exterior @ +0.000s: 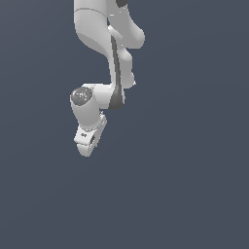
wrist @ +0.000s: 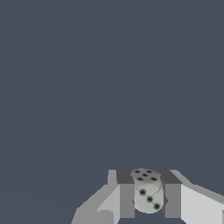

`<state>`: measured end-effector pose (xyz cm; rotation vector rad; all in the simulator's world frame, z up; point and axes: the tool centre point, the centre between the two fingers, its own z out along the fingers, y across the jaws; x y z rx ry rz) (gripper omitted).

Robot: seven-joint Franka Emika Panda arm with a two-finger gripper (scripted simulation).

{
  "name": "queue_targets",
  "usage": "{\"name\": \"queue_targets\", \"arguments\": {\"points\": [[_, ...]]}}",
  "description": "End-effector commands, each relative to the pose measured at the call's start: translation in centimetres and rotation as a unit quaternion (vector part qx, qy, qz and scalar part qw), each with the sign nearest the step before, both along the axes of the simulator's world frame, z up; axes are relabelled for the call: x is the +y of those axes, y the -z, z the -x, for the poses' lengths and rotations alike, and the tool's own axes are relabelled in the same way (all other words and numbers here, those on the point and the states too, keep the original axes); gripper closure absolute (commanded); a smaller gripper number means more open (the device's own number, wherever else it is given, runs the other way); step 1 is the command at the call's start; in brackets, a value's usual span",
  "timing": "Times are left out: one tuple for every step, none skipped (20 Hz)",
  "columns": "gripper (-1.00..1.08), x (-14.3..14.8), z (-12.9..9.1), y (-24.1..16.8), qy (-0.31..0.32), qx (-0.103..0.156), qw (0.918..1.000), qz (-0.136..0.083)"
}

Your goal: Pick up the object and move it to a goal position.

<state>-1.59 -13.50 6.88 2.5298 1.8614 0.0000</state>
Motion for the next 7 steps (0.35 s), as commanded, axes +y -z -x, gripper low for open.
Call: {"name": "queue_targets", "arguments": {"points": [[1.08, -0.97, 0.11, -0.27, -0.001, 0.0, 1.0, 0.0], [1.08, -1.21, 0.12, -0.33, -0.001, 0.0, 1.0, 0.0], [1.08, -1.39, 0.12, -0.38, -0.001, 0.0, 1.0, 0.0], [1.08, -1.49, 0.11, -0.41, -0.001, 0.0, 1.0, 0.0], [1.08, -1.52, 0.08, -0.42, -0.001, 0.0, 1.0, 0.0], [1.08, -1.49, 0.04, -0.4, -0.001, 0.0, 1.0, 0.0], [1.08, -1.46, 0.03, -0.4, -0.001, 0.0, 1.0, 0.0]]}}
